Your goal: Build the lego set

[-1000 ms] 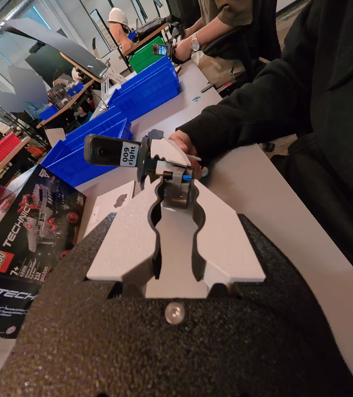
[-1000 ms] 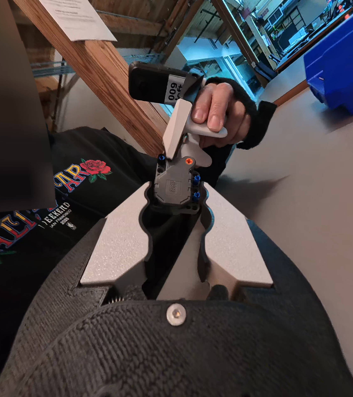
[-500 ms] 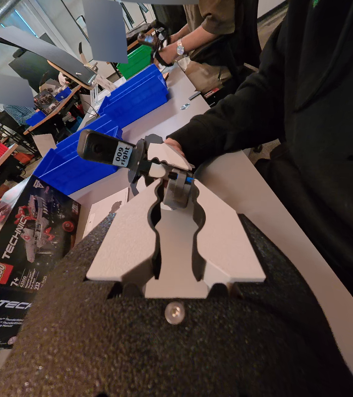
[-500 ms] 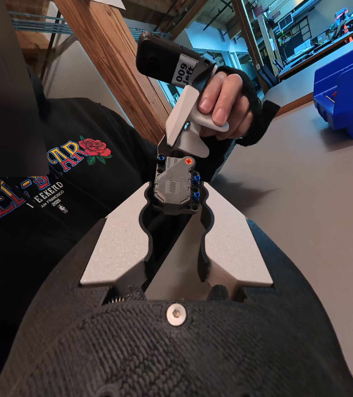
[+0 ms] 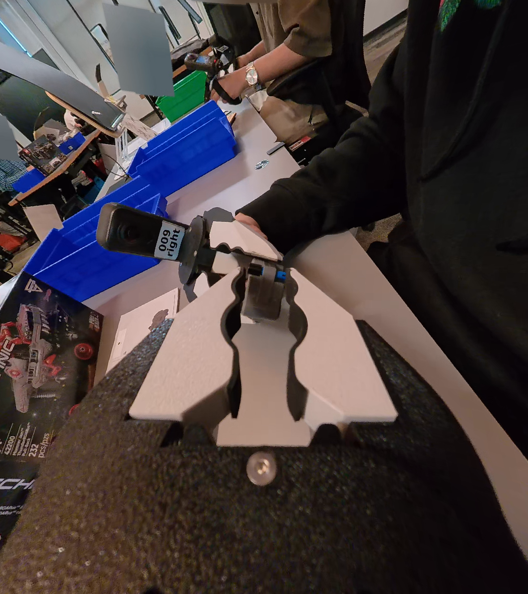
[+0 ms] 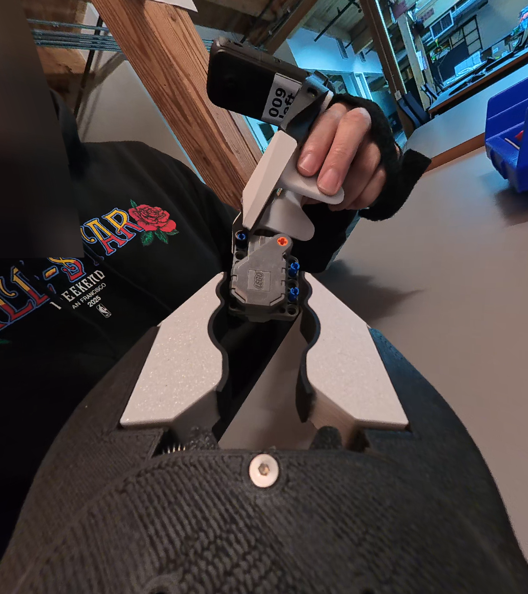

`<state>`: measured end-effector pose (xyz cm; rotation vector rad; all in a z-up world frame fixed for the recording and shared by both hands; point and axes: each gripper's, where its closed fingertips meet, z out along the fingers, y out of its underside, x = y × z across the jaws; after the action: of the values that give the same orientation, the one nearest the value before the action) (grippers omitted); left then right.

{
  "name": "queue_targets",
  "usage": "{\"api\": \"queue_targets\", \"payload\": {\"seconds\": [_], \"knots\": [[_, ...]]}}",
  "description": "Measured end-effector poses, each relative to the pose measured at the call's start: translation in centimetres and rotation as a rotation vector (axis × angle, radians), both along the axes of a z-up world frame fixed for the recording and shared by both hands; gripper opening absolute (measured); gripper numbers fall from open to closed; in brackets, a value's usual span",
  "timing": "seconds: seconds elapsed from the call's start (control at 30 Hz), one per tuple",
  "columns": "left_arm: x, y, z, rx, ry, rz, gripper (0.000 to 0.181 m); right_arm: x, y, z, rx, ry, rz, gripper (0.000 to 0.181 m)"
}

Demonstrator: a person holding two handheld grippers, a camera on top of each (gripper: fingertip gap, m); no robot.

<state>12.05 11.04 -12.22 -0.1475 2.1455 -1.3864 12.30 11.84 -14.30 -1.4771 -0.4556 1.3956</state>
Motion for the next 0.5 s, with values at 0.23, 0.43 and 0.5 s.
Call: {"api": "queue_targets", "payload": {"seconds": [0.23,0.43,0.5], "knots": [[0.1,-0.2,-0.5,0.008,0.012,0.016,0.031,0.1,0.3,0.2,-0.035,0.056,0.01,0.041],[0.9,0.5,-0.7,0.014,-0.004,0.06,0.023,0.4,0.7,0.1,-0.098,0.115,0.014,0.041],[1.0,0.6,-0.9,0.018,0.001,0.069,0.022,0.5,0.9,0.0,-0.114,0.122,0.008,0.041]]}}
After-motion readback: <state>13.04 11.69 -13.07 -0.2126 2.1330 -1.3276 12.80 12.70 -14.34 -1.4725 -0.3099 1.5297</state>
